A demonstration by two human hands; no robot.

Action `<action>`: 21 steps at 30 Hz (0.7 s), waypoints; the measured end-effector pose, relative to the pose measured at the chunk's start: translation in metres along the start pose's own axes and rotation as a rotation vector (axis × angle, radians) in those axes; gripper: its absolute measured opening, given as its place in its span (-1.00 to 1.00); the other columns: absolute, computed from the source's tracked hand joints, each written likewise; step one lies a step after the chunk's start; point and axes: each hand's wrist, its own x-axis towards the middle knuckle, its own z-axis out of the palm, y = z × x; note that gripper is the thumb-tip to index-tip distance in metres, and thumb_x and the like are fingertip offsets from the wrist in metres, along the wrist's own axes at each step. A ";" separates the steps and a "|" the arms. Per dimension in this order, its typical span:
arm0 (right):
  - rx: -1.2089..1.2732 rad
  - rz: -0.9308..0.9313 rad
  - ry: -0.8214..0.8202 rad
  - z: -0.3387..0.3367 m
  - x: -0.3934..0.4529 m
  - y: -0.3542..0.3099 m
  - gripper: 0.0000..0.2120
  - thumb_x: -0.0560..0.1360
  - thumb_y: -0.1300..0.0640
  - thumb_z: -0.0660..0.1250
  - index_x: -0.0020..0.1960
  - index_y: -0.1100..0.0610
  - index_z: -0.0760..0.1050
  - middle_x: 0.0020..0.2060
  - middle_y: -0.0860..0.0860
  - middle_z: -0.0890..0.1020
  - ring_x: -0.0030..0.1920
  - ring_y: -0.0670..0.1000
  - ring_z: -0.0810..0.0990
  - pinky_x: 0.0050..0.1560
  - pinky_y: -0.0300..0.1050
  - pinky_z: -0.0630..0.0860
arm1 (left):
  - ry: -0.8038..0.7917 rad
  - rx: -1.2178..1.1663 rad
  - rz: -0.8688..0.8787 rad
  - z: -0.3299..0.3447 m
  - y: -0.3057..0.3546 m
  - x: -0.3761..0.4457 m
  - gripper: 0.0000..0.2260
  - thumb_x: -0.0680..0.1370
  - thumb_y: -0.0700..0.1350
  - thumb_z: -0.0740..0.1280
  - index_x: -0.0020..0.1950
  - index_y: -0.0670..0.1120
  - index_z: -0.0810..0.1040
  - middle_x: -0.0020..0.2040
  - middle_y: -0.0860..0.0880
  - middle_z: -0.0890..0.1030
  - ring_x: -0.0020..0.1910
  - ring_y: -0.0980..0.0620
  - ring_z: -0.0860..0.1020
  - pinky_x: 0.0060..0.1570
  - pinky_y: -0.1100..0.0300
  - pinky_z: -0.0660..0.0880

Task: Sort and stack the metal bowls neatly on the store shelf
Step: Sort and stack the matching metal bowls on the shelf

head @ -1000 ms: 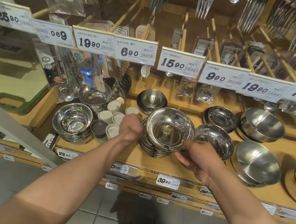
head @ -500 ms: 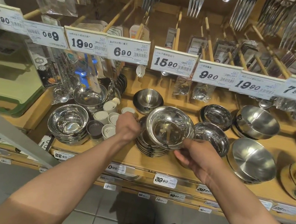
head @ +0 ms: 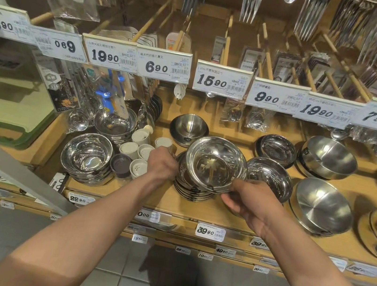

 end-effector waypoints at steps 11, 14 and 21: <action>0.005 0.014 0.006 0.000 0.001 0.000 -0.93 0.55 0.40 0.30 0.03 0.35 0.51 -0.12 0.18 0.67 -0.37 -0.05 0.70 -0.39 -0.23 0.64 | -0.064 0.020 0.021 0.000 -0.001 -0.002 -0.89 0.50 -0.20 0.38 -0.07 -0.20 0.68 -0.16 -0.12 0.64 -0.17 -0.09 0.57 -0.15 0.11 0.52; 0.003 0.008 0.005 0.001 0.003 0.001 -0.92 0.54 0.40 0.30 0.04 0.36 0.52 -0.12 0.18 0.67 -0.37 -0.05 0.70 -0.40 -0.24 0.62 | -0.054 0.042 0.021 0.001 0.000 -0.004 -0.89 0.49 -0.23 0.39 -0.04 -0.20 0.68 -0.10 -0.15 0.67 -0.14 -0.11 0.58 -0.11 0.09 0.54; 0.000 -0.017 -0.038 0.008 0.008 0.008 -0.79 0.54 0.43 0.29 0.17 0.44 0.47 -0.10 0.24 0.65 -0.30 0.04 0.61 -0.15 -0.18 0.59 | 0.008 0.018 0.037 0.000 0.002 -0.007 -0.89 0.54 -0.25 0.32 -0.07 -0.15 0.64 -0.11 -0.13 0.66 -0.12 -0.12 0.58 -0.16 0.14 0.42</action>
